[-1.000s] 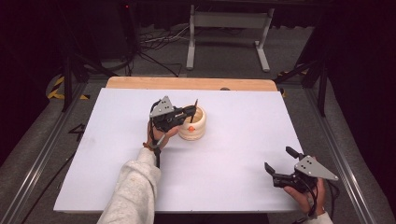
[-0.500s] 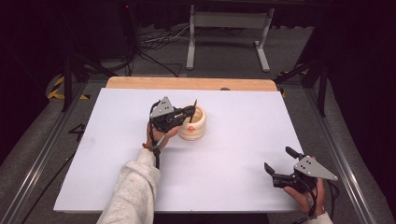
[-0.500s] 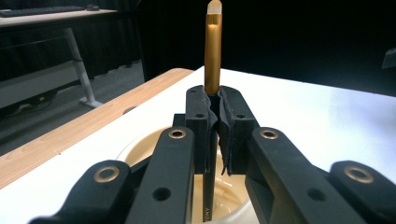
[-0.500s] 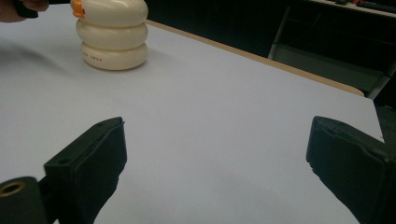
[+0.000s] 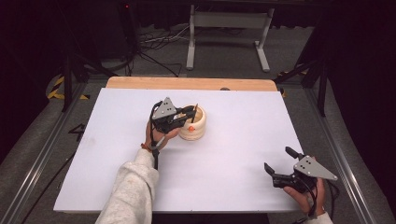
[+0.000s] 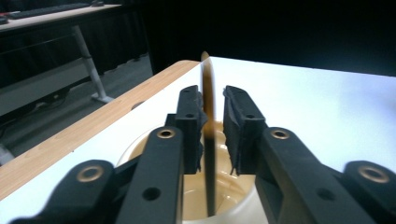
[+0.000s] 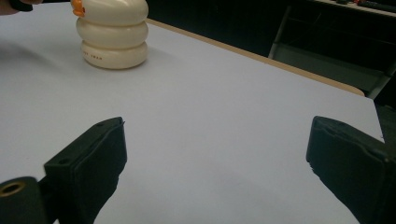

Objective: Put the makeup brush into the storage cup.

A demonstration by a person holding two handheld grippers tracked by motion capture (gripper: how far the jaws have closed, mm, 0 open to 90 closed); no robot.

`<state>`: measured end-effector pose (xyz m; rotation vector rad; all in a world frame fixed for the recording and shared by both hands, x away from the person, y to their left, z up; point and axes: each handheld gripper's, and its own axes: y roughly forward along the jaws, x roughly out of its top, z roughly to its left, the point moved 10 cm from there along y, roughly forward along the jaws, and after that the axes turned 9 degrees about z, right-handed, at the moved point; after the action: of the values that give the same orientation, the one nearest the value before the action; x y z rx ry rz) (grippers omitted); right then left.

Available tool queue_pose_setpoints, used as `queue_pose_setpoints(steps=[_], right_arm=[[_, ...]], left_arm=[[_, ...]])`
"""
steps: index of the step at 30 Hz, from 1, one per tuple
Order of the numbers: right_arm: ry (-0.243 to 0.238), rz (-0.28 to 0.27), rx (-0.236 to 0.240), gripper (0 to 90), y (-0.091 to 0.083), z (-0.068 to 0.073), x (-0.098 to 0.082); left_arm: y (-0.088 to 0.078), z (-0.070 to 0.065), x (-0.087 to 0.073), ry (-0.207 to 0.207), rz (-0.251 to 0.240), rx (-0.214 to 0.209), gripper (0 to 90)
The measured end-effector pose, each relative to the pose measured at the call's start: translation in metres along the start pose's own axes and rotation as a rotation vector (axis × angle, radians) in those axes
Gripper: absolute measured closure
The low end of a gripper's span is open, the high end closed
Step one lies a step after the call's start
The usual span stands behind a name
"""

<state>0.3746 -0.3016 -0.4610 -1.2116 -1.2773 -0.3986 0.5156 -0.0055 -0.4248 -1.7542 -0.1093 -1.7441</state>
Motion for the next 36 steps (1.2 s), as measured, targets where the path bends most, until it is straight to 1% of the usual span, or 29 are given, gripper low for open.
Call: queue_pose_setpoints(steps=[1,2,3,4,5,6,7,9,10,11,12,13,14,15,16,17,18,20,21,22,24,26,28,30,31,34,36], right_arm=[[0.0,0.0,0.0,5.4,0.0,0.0,0.0],[-0.006,0.001,0.0,5.4,0.0,0.0,0.0],[-0.006,0.001,0.0,5.4,0.0,0.0,0.0],[-0.006,0.0,0.002,5.4,0.0,0.001,0.0],[-0.006,0.0,0.0,5.5,0.0,0.001,0.0],[-0.004,-0.001,-0.001,5.4,0.0,0.001,0.001],[-0.002,-0.001,-0.002,5.5,0.0,0.0,0.001],[-0.005,-0.001,0.0,5.4,0.0,0.001,0.001],[-0.005,0.0,0.0,5.5,0.0,0.001,0.0],[-0.007,0.002,-0.001,5.5,0.0,0.001,0.0],[-0.007,0.002,-0.001,5.5,0.0,0.001,0.0],[-0.007,0.002,0.0,5.4,0.0,0.001,0.0],[-0.006,0.001,-0.001,5.5,0.0,0.001,0.0],[-0.006,0.001,-0.001,5.5,0.0,0.001,0.0],[-0.005,0.0,0.0,5.5,0.0,0.001,0.0],[-0.005,-0.001,0.0,5.5,0.0,0.001,0.001],[-0.005,-0.001,0.0,5.4,0.0,0.001,0.001],[-0.005,0.0,0.0,5.5,0.0,0.001,0.001],[-0.005,0.0,0.0,5.5,0.0,0.001,0.001],[-0.007,0.001,-0.002,5.5,0.0,0.002,0.001],[-0.005,0.0,-0.008,5.6,0.0,0.001,0.001],[-0.006,-0.008,-0.009,5.7,-0.001,0.001,0.002],[-0.006,-0.008,-0.009,5.7,-0.001,0.001,0.002],[-0.007,-0.006,-0.007,5.7,-0.001,0.001,0.002],[-0.008,-0.006,-0.006,5.7,-0.001,0.001,0.002],[-0.009,-0.003,-0.005,5.7,-0.001,0.002,0.001],[-0.008,-0.005,-0.004,5.7,-0.001,0.002,0.002]], left_arm=[[0.0,0.0,0.0,0.0,0.0,0.0,75.2],[-0.002,0.0,0.0,0.002,0.007,0.011,72.0],[-0.002,0.0,0.0,-0.001,0.007,0.015,72.0],[-0.004,0.001,0.001,0.006,0.007,0.036,69.8],[-0.005,0.002,0.002,-0.003,0.009,0.053,64.1],[-0.007,0.002,0.002,-0.004,0.016,0.063,58.5],[-0.009,0.002,0.003,0.004,0.016,0.071,55.3],[-0.012,0.003,0.004,0.015,0.027,0.101,48.7],[-0.014,0.002,0.005,0.015,0.031,0.103,44.9],[-0.016,0.002,0.005,0.024,0.034,0.113,41.7],[-0.016,0.002,0.005,0.024,0.034,0.113,38.8],[-0.018,0.003,0.006,0.031,0.037,0.133,38.8],[-0.022,0.003,0.008,0.03,0.035,0.137,31.5],[-0.022,0.003,0.008,0.03,0.035,0.137,27.4],[-0.024,0.006,0.009,0.023,0.032,0.168,27.4],[-0.026,0.007,0.01,0.015,0.035,0.176,20.3],[-0.027,0.008,0.01,0.015,0.034,0.18,18.1],[-0.029,0.008,0.01,0.019,0.038,0.178,14.0],[-0.03,0.008,0.01,0.013,0.033,0.177,14.0],[-0.031,0.007,0.011,0.008,0.027,0.172,11.0],[-0.033,0.005,0.011,0.012,0.022,0.159,8.0],[-0.034,0.003,0.013,0.027,0.022,0.158,3.7],[-0.035,0.001,0.014,0.033,0.019,0.157,3.1],[-0.037,-0.001,0.016,0.035,0.004,0.152,2.2],[-0.038,-0.001,0.017,0.036,0.004,0.156,2.4],[-0.042,-0.003,0.02,0.022,-0.017,0.153,2.8],[-0.043,-0.003,0.021,0.025,-0.02,0.166,3.0]])
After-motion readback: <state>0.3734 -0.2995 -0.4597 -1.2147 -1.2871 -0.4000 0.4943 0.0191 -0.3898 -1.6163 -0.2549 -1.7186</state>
